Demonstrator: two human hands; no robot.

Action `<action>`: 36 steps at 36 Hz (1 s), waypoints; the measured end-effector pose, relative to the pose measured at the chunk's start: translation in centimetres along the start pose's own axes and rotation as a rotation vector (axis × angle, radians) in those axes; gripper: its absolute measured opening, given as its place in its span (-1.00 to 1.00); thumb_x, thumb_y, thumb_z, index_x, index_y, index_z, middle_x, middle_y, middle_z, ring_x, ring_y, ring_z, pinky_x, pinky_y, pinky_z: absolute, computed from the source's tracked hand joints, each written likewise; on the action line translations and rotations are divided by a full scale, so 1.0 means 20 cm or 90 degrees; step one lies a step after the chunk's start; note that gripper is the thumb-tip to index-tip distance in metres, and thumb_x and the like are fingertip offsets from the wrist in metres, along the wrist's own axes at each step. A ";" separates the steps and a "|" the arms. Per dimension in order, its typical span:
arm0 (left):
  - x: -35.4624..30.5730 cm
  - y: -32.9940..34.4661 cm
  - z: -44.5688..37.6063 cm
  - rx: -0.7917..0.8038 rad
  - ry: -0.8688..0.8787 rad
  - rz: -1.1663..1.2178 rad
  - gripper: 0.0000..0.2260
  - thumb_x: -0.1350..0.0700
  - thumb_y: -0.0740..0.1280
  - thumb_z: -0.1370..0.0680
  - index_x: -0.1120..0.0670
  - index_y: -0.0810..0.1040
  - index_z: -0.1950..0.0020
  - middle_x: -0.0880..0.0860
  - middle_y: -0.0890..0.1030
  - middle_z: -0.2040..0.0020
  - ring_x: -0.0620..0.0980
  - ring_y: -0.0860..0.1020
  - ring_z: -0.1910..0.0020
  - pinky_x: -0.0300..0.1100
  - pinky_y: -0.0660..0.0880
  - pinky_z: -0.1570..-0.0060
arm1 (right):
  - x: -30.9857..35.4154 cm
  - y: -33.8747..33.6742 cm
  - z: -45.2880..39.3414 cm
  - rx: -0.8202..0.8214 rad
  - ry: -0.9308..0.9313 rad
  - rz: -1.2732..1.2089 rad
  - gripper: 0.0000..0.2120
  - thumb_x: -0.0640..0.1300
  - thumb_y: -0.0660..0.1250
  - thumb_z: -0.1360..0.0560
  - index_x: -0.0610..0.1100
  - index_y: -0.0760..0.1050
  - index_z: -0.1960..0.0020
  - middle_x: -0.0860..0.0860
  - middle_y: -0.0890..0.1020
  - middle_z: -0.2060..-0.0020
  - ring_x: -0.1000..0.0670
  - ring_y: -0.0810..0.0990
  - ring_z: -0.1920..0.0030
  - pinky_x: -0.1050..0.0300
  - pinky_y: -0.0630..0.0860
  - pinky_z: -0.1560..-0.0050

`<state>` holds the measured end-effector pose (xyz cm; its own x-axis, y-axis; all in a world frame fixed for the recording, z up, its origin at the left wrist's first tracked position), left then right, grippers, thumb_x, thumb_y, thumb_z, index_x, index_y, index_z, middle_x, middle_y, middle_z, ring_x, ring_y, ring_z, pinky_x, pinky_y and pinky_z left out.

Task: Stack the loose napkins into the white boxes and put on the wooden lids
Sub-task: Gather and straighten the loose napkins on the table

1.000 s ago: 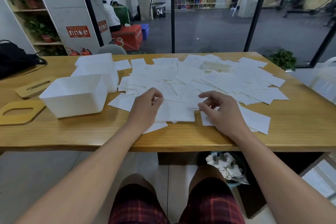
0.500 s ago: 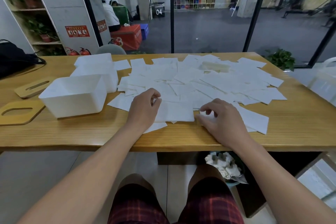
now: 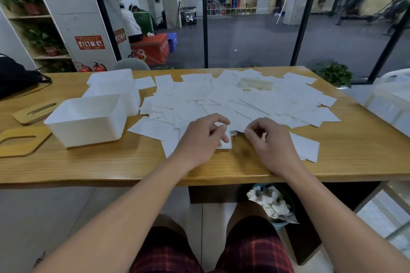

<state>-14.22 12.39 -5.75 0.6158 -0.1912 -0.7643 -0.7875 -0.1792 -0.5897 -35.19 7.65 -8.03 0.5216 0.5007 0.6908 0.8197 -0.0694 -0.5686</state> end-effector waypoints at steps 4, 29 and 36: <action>-0.06 0.08 0.00 0.072 -0.018 0.118 -0.76 0.04 0.24 -0.79 -0.10 0.64 -0.38 -0.06 0.78 0.02 -0.10 0.76 0.08 -0.11 0.70 0.05 | 0.06 -0.03 0.00 -0.004 -0.003 -0.080 -0.86 -0.08 0.41 -0.66 0.03 0.64 0.08 0.11 0.68 0.20 0.08 0.60 0.17 0.36 0.39 0.20; 0.09 -0.20 0.03 0.009 0.086 -0.062 -0.65 0.09 0.31 -0.75 -0.26 0.54 -0.48 -0.31 0.54 -0.45 -0.27 0.50 -0.40 -0.38 0.38 -0.33 | 0.10 0.02 -0.07 0.195 -0.026 -0.059 -0.53 -0.03 0.39 -0.65 0.33 0.44 -0.48 0.28 0.63 -0.24 0.17 0.51 -0.37 0.01 0.48 -0.32; 0.27 -0.28 0.01 -0.109 -0.030 -0.046 -0.77 -0.01 0.45 -0.68 -0.23 0.65 -0.31 -0.15 0.67 0.01 -0.20 0.56 0.09 -0.25 0.49 0.03 | 0.11 0.08 -0.12 0.068 0.033 -0.157 -0.91 -0.09 0.46 -0.64 0.01 0.69 0.05 0.00 0.72 0.19 -0.03 0.71 0.11 -0.07 0.65 -0.07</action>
<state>-6.51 12.58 -6.71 0.6654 -0.1269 -0.7356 -0.7232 -0.3536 -0.5932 -32.08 6.55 -6.27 0.3226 0.4456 0.8351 0.8957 0.1416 -0.4216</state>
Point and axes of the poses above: each hand's wrist, its own z-axis away from the middle knuckle, its own y-axis out of the palm, x = y × z, the point moved 1 cm from there along -z, towards the middle knuckle
